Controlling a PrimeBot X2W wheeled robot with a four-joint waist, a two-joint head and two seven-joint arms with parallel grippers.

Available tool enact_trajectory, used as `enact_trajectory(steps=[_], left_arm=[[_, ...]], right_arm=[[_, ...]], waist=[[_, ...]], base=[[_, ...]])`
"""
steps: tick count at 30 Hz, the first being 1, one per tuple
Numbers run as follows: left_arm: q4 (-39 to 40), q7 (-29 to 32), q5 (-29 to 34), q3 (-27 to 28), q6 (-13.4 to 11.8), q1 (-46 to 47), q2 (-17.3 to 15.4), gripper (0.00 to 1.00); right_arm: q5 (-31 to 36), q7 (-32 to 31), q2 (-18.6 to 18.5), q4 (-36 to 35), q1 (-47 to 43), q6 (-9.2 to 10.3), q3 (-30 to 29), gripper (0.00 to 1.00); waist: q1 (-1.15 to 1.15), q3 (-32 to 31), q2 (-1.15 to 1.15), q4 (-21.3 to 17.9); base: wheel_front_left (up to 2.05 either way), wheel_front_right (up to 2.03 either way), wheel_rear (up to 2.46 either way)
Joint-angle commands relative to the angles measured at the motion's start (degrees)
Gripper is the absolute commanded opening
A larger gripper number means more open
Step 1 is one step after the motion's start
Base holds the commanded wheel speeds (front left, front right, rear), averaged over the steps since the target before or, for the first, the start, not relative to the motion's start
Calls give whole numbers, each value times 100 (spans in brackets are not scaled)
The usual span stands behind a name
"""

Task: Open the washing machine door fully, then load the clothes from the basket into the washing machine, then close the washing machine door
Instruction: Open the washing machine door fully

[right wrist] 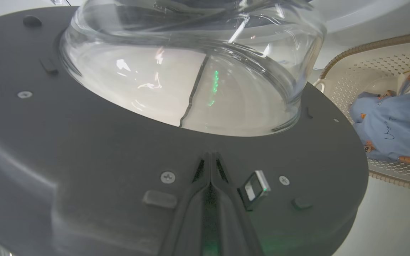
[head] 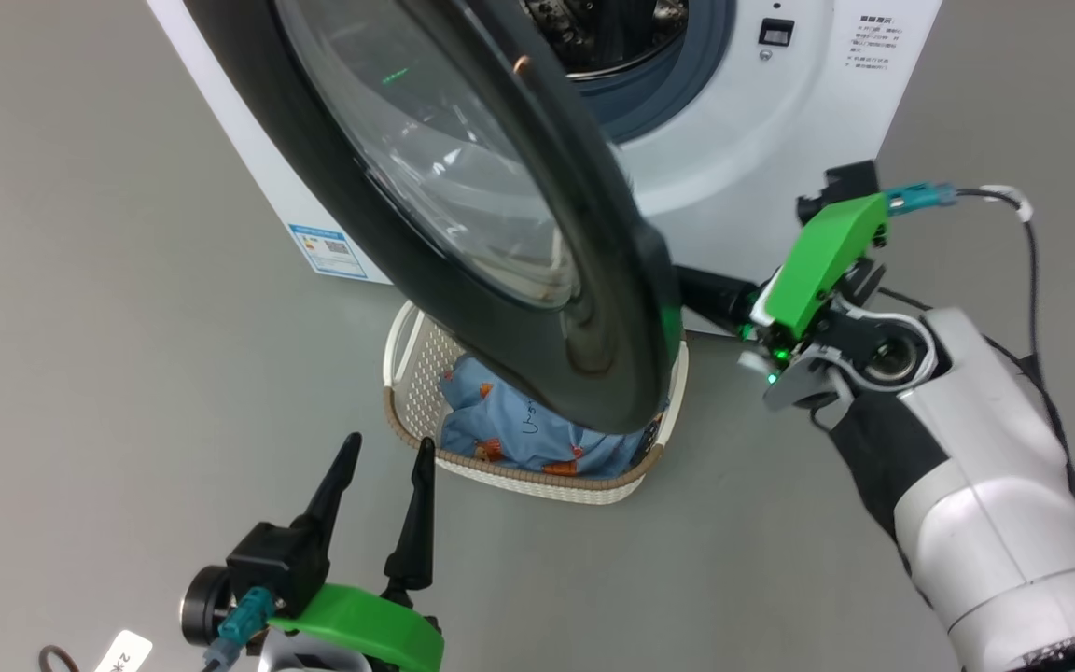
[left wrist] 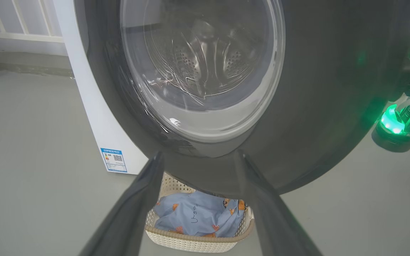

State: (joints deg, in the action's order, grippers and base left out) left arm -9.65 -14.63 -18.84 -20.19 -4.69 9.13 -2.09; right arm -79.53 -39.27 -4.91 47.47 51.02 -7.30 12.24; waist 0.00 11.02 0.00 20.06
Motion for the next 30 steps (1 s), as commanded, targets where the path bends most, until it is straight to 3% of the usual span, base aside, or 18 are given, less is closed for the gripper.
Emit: enact_trajectory(steps=[1, 16, 30], left_arm=[[105, -37, 62, 201, 47, 16, -78, 100], [93, -37, 97, 224, 75, -30, -78, 100], [77, -37, 106, 258, 66, -50, -78, 100]], right_arm=[[-150, -44, 201, -264, -100, -19, 220, 0], [-1172, 78, 202, -1101, -569, -19, 1676, 0], [-1502, 257, 202, -1244, -617, -19, 2193, 0]], waist=[[0, -15, 0, -12], [0, -106, 0, -49], [0, -138, 0, -7]], base=[[0, 0, 0], [0, 0, 0], [0, 0, 0]])
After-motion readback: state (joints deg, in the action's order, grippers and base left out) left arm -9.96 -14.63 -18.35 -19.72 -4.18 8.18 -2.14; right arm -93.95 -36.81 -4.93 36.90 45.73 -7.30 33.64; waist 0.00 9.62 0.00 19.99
